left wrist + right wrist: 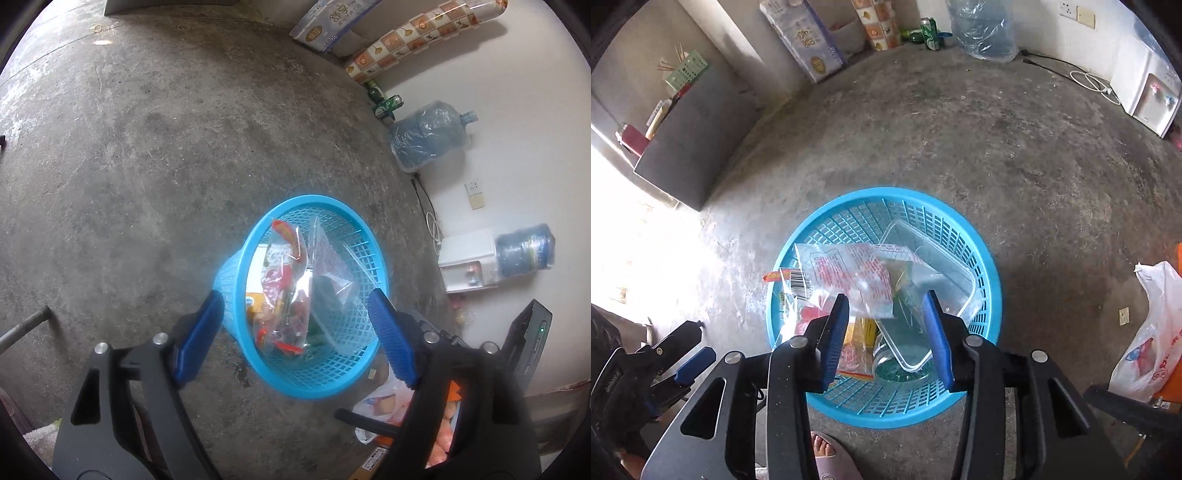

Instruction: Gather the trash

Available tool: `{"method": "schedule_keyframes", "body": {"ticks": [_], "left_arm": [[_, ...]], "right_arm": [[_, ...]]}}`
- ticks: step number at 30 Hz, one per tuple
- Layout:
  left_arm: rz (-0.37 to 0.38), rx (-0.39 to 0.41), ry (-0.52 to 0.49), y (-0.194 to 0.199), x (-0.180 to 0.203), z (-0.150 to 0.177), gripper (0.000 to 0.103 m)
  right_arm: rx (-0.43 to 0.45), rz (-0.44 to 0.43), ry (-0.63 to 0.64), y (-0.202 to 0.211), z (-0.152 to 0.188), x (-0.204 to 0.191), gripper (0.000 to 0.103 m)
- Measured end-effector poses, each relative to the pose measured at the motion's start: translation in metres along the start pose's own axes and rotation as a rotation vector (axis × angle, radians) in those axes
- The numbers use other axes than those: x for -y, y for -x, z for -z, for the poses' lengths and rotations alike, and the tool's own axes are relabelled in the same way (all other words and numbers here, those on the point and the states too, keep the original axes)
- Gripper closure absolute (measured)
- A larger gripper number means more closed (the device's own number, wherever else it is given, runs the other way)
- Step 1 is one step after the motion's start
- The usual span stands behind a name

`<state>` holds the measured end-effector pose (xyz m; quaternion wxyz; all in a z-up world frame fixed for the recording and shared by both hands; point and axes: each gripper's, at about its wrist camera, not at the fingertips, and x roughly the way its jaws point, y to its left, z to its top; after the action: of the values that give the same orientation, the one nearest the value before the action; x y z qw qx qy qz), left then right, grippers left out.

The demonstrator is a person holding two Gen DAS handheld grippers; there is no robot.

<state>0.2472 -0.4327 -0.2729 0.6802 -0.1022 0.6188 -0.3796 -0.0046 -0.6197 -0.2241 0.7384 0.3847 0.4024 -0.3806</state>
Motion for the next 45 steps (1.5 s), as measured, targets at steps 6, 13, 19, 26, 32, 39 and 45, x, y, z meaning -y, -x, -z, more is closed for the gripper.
{"method": "schedule_keyframes", "body": {"ticks": [6, 13, 19, 26, 32, 39, 45], "left_arm": [[0.004, 0.017, -0.168, 0.022, 0.037, 0.018, 0.027], [0.035, 0.024, -0.441, 0.079, 0.096, 0.077, 0.027], [-0.033, 0.159, -0.564, 0.164, 0.116, 0.131, 0.018], [-0.184, 0.353, -0.535, 0.257, 0.116, 0.173, 0.009], [-0.297, 0.454, -0.531, 0.302, 0.114, 0.206, 0.009], [-0.312, 0.471, -0.442, 0.325, 0.106, 0.228, 0.009], [-0.385, 0.515, -0.453, 0.332, 0.115, 0.235, 0.009]], "right_arm": [[0.048, 0.004, -0.002, 0.045, 0.015, 0.016, 0.062], [0.143, -0.007, 0.124, 0.127, 0.038, 0.007, 0.049], [0.231, -0.041, 0.267, 0.198, 0.074, -0.016, 0.033], [0.301, -0.111, 0.305, 0.256, 0.125, -0.035, 0.015], [0.335, -0.129, 0.344, 0.282, 0.164, -0.055, 0.010], [0.471, -0.083, 0.387, 0.306, 0.195, -0.071, 0.007], [0.545, -0.049, 0.392, 0.322, 0.202, -0.070, 0.007]]}}
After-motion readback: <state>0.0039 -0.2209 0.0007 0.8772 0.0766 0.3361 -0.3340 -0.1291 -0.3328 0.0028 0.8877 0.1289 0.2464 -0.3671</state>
